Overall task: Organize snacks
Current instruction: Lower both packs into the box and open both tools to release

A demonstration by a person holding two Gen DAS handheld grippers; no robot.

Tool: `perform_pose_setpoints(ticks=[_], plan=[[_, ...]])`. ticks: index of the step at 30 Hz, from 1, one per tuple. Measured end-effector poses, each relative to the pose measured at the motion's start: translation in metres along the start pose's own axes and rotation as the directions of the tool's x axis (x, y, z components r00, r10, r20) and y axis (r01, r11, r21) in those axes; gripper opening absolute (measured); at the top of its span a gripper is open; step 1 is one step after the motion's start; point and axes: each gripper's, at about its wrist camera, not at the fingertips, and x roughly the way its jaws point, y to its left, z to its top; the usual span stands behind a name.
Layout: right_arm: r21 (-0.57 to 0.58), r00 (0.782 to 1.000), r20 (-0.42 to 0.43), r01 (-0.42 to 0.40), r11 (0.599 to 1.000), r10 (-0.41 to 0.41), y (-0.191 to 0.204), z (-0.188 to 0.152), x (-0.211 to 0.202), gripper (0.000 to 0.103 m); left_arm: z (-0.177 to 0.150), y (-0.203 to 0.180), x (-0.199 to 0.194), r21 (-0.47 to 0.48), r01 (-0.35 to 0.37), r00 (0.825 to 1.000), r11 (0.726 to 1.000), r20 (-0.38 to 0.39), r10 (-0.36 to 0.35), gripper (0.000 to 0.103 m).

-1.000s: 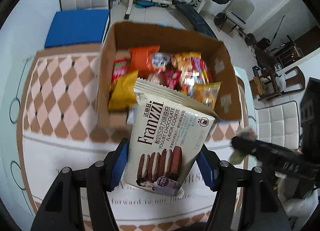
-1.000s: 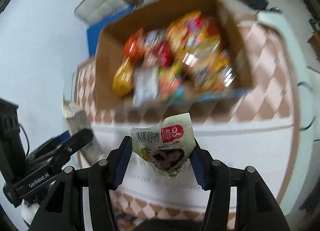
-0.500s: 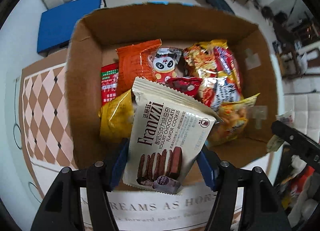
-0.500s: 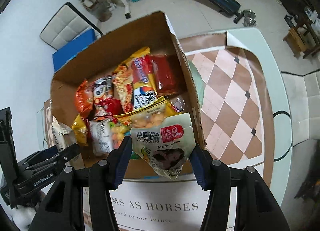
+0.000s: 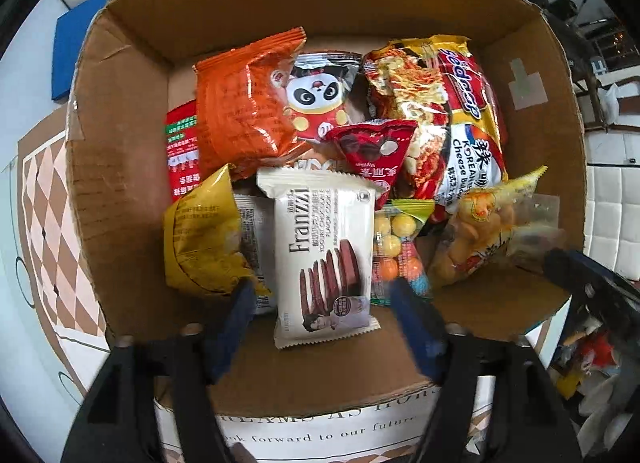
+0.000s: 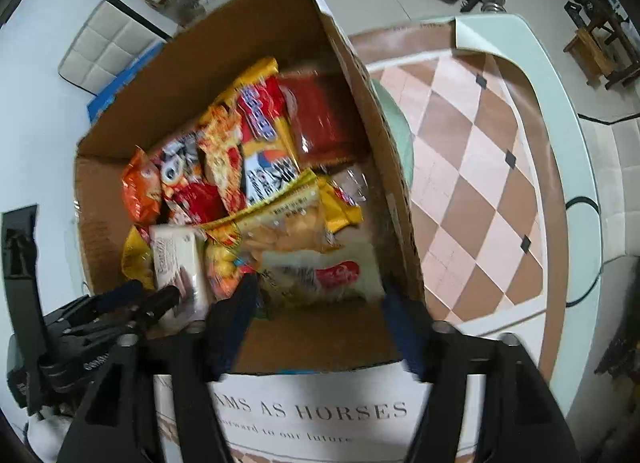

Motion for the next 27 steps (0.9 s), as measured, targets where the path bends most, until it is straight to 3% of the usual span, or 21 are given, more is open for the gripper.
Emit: perform_pose_setpoints(ticks=[4,17,27], plan=[[-0.045,1.0,-0.001,0.014,0.999,-0.014,0.009,-0.004,-0.002,0.091,-0.002,0.003,-0.005,-0.004,-0.007,1.0,1.0,0.023,0.007,0.09],[-0.121,0.998,0.013,0.061,0.991,-0.06,0.025,-0.01,-0.008,0.093,-0.022,0.011,-0.044,-0.04,0.012,0.993,0.999,0.117,-0.007,0.09],[-0.181,0.99,0.083,0.126,0.975,-0.112,0.033,-0.019,-0.018,0.093,-0.045,0.016,-0.078,-0.122,-0.002,0.96,0.993,0.277,0.036,0.09]])
